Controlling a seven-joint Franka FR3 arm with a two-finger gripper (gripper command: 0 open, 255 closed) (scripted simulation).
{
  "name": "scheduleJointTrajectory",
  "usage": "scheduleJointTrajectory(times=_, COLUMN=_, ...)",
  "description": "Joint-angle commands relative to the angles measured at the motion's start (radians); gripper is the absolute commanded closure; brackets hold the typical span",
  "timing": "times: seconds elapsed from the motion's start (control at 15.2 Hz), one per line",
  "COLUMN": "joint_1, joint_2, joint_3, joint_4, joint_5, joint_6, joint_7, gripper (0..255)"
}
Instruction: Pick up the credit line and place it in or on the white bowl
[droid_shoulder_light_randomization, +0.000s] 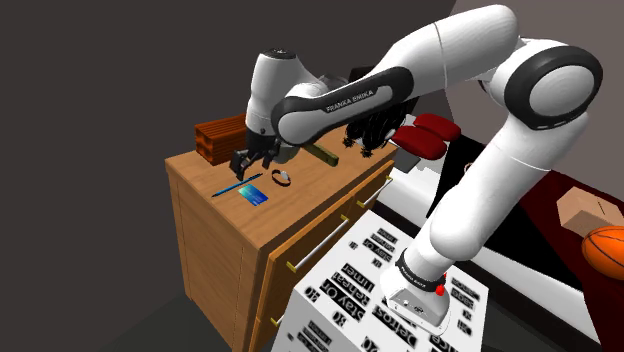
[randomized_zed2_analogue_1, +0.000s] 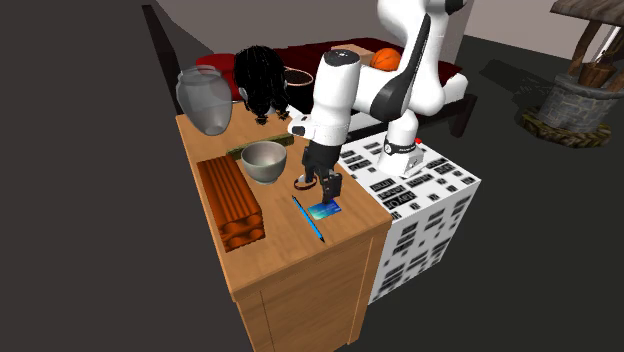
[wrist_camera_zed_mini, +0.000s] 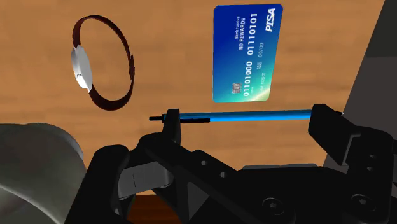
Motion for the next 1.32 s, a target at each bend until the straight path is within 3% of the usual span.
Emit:
scheduleJointTrajectory(times=0.0, joint_1=0.003, joint_2=0.077, joint_3=0.009, joint_4=0.042, joint_5=-0.062, joint_6=0.031, joint_7=0.057, gripper=0)
scheduleJointTrajectory(times=0.53, joint_1=0.008, joint_2=0.155, joint_3=-0.004, joint_4=0.024, joint_5=-0.12, joint_6=0.118, joint_7=0.096, gripper=0)
scheduleJointTrajectory(times=0.99, joint_1=0.008, joint_2=0.155, joint_3=-0.004, joint_4=0.024, joint_5=-0.12, joint_6=0.118, joint_7=0.096, gripper=0)
scheduleJointTrajectory(times=1.06, joint_1=0.008, joint_2=0.155, joint_3=-0.004, joint_4=0.024, joint_5=-0.12, joint_6=0.118, joint_7=0.096, gripper=255)
scheduleJointTrajectory(times=1.25, joint_1=0.008, joint_2=0.155, joint_3=-0.004, joint_4=0.024, joint_5=-0.12, joint_6=0.118, joint_7=0.097, gripper=255)
